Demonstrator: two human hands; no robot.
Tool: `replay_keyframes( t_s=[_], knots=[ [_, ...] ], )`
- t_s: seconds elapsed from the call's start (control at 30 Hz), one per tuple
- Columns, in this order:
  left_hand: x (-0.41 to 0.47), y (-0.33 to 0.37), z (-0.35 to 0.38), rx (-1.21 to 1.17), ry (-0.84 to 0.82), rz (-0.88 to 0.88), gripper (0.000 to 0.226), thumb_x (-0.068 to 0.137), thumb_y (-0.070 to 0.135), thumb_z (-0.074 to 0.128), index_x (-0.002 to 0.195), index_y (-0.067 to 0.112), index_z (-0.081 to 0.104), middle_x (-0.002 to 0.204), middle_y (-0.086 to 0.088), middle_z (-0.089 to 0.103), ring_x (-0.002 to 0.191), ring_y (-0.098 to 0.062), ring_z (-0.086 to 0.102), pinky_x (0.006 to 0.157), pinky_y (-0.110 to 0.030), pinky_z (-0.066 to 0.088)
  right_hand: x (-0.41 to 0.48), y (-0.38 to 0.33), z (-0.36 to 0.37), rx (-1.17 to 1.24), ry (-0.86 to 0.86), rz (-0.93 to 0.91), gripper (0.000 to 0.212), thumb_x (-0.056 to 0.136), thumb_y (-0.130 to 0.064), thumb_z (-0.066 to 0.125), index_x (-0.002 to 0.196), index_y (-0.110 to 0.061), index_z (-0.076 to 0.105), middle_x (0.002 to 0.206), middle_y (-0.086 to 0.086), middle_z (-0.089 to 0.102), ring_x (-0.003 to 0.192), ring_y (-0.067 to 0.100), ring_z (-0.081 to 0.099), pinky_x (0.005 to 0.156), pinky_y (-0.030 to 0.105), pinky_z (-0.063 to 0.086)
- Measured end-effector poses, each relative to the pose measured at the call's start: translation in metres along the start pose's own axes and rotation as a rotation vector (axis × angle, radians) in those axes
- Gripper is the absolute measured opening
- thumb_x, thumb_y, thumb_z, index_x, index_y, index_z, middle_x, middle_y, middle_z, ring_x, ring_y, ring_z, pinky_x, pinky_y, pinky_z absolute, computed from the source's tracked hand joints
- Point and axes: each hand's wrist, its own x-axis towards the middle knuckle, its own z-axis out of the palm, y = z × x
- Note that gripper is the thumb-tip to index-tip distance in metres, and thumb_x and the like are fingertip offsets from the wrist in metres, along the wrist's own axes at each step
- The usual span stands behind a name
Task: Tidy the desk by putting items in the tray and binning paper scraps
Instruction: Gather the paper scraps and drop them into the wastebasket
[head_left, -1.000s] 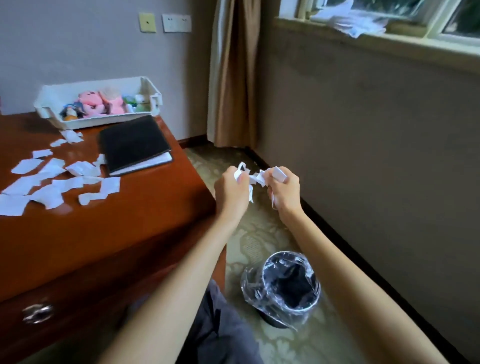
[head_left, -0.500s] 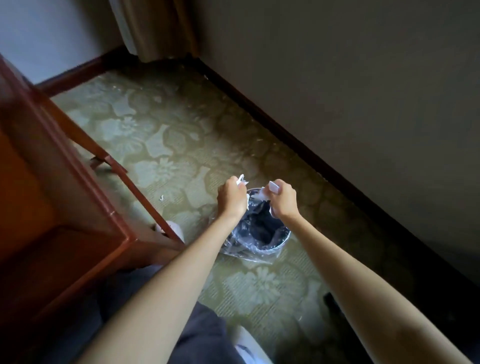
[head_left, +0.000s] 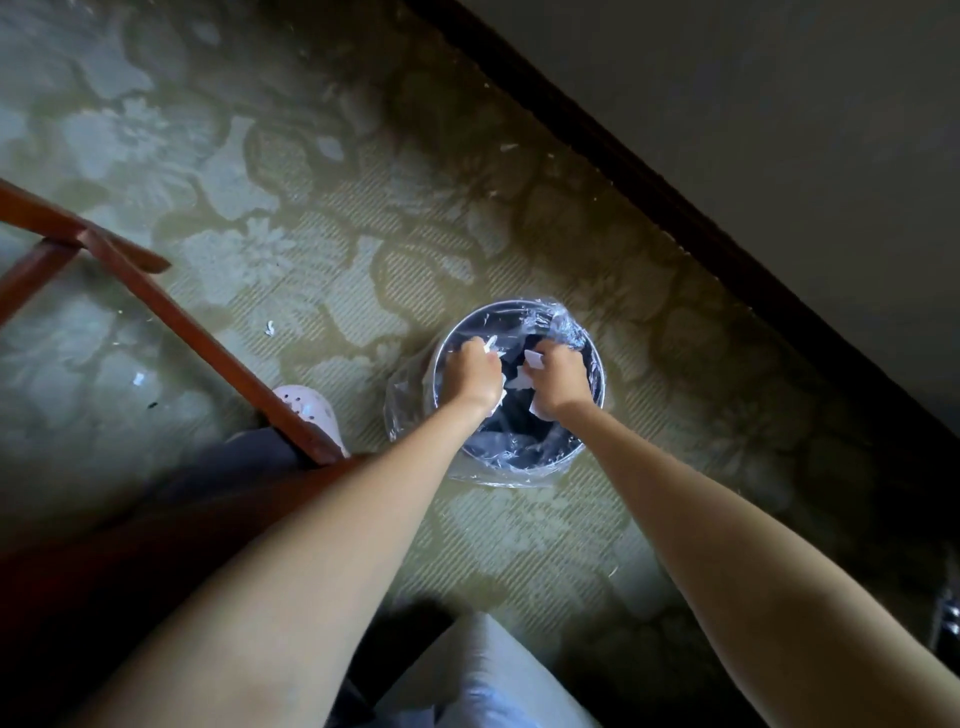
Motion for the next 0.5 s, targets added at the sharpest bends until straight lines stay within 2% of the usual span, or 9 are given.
replay_keyframes(
  t_s=[0.13, 0.23, 0.3, 0.37, 0.43, 0.5],
  knots=[
    [0.016, -0.002, 0.009, 0.059, -0.019, -0.023, 0.032, 0.099, 0.012, 0.034, 0.122, -0.001, 0.051, 0.13, -0.021, 0.055, 0.119, -0.034, 0.051, 0.09, -0.036, 0.041, 0.018, 0.008, 0.014, 0.027, -0.004, 0.023, 0.018, 0.092, -0.002, 0.049, 0.104, 0.007, 0.059, 0.104, 0.026, 0.064, 0.098, 0.037, 0.06, 0.074, 0.033, 0.044],
    [0.022, -0.008, 0.013, 0.056, -0.017, -0.029, 0.031, 0.099, 0.01, 0.032, 0.123, 0.002, 0.049, 0.127, -0.02, 0.056, 0.116, -0.035, 0.053, 0.091, -0.037, 0.043, 0.027, 0.011, 0.019, -0.009, -0.012, 0.024, 0.021, 0.091, -0.002, 0.047, 0.107, 0.006, 0.059, 0.109, 0.026, 0.063, 0.102, 0.037, 0.059, 0.083, 0.038, 0.046],
    [0.024, -0.012, 0.016, 0.043, -0.06, -0.004, 0.036, 0.097, 0.006, 0.032, 0.13, 0.006, 0.046, 0.129, -0.02, 0.055, 0.116, -0.036, 0.054, 0.091, -0.037, 0.044, 0.029, 0.013, 0.021, -0.086, -0.074, 0.0, 0.029, 0.091, -0.002, 0.048, 0.119, 0.003, 0.053, 0.123, 0.024, 0.056, 0.114, 0.036, 0.053, 0.094, 0.034, 0.041],
    [0.022, -0.016, 0.016, 0.074, -0.119, 0.032, 0.043, 0.095, 0.0, 0.034, 0.136, 0.009, 0.042, 0.137, -0.019, 0.047, 0.123, -0.035, 0.048, 0.096, -0.039, 0.041, 0.027, 0.017, 0.022, -0.187, -0.156, -0.037, 0.043, 0.09, -0.002, 0.051, 0.132, 0.001, 0.042, 0.137, 0.023, 0.042, 0.125, 0.035, 0.044, 0.104, 0.032, 0.035],
    [0.018, -0.02, 0.013, 0.142, -0.157, 0.056, 0.05, 0.091, -0.007, 0.036, 0.138, 0.009, 0.041, 0.143, -0.018, 0.039, 0.131, -0.034, 0.04, 0.105, -0.04, 0.037, 0.022, 0.022, 0.024, -0.289, -0.214, -0.077, 0.056, 0.087, 0.0, 0.055, 0.139, -0.002, 0.033, 0.141, 0.022, 0.034, 0.129, 0.036, 0.039, 0.11, 0.035, 0.034],
    [0.012, -0.024, 0.01, 0.187, -0.2, 0.07, 0.055, 0.091, -0.011, 0.034, 0.142, 0.01, 0.037, 0.148, -0.016, 0.034, 0.136, -0.032, 0.035, 0.109, -0.039, 0.035, 0.016, 0.023, 0.023, -0.349, -0.263, -0.093, 0.061, 0.086, 0.001, 0.055, 0.142, -0.003, 0.029, 0.143, 0.021, 0.031, 0.13, 0.035, 0.038, 0.111, 0.034, 0.034]
  ],
)
